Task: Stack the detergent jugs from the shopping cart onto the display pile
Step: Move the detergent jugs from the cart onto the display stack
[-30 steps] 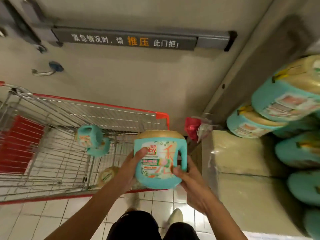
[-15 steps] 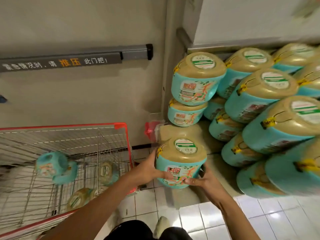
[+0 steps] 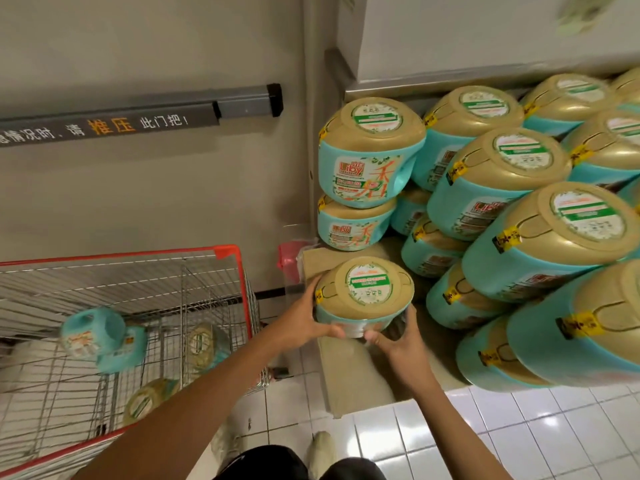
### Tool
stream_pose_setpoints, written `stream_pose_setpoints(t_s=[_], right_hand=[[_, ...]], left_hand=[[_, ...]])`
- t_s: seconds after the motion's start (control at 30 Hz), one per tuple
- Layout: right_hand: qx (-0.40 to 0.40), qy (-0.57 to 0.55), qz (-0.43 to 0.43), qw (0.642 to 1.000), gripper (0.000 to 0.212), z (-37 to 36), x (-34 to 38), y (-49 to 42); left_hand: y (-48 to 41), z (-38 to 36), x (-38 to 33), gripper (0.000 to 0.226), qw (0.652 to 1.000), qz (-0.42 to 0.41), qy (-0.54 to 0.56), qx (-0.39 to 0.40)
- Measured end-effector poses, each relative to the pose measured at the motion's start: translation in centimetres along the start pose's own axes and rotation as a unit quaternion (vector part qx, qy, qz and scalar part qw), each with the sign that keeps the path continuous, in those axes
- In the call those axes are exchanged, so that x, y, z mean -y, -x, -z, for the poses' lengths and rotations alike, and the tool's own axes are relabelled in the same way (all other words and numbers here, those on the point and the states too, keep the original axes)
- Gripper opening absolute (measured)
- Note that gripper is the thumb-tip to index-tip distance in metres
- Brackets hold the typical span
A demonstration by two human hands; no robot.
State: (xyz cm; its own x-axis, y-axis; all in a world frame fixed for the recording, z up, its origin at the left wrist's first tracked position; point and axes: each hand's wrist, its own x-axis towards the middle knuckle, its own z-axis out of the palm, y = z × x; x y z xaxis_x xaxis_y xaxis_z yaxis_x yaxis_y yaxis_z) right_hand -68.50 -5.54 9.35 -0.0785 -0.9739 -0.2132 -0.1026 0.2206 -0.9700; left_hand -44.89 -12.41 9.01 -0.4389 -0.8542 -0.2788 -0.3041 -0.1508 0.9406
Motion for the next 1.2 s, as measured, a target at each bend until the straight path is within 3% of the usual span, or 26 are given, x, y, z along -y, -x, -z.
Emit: stream_pose_setpoints(t_s=[0.17,0.27,0.5,0.8,0.9,1.03,1.2], right_hand=[[-0.031,-0.016,0.014,0.999,0.096,-0.8,0.4,-2.6],[-0.044,-0.011,0.019,0.999,0.093,-0.8,0.5,-4.2],[-0.069,0.000,-0.005,0.998,0.072,-0.1,0.3,-6.5],[-0.094,-0.005,-0.011,0.995,0.076,-0.8,0.1,-7.2],[-0.115,0.004,-0.022,0.993,0.076,-1.3,0.2,-6.7],[-0.153,-0.004,-0.048,0.987,0.074,-3.6,-0.1,-5.0],[-0.181,-0.051,-0.081,0.979,0.049,-9.4,-0.3,-1.7]], left_hand=[[-2.6,1.0,-2.0,0.129,1.000,-0.017,-0.014,-0.011],[-4.3,1.5,-2.7,0.122,1.000,-0.007,-0.020,-0.003],[-6.6,1.9,-3.4,0.128,1.000,-0.009,-0.023,-0.001],[-7.4,1.8,-3.1,0.128,1.000,0.004,-0.016,-0.017],[-6.8,1.7,-2.1,0.119,0.999,0.009,-0.040,-0.026],[-4.8,1.8,0.3,0.105,0.997,0.037,0.017,-0.061],[0.3,4.0,3.8,0.059,0.995,0.024,0.041,-0.093]])
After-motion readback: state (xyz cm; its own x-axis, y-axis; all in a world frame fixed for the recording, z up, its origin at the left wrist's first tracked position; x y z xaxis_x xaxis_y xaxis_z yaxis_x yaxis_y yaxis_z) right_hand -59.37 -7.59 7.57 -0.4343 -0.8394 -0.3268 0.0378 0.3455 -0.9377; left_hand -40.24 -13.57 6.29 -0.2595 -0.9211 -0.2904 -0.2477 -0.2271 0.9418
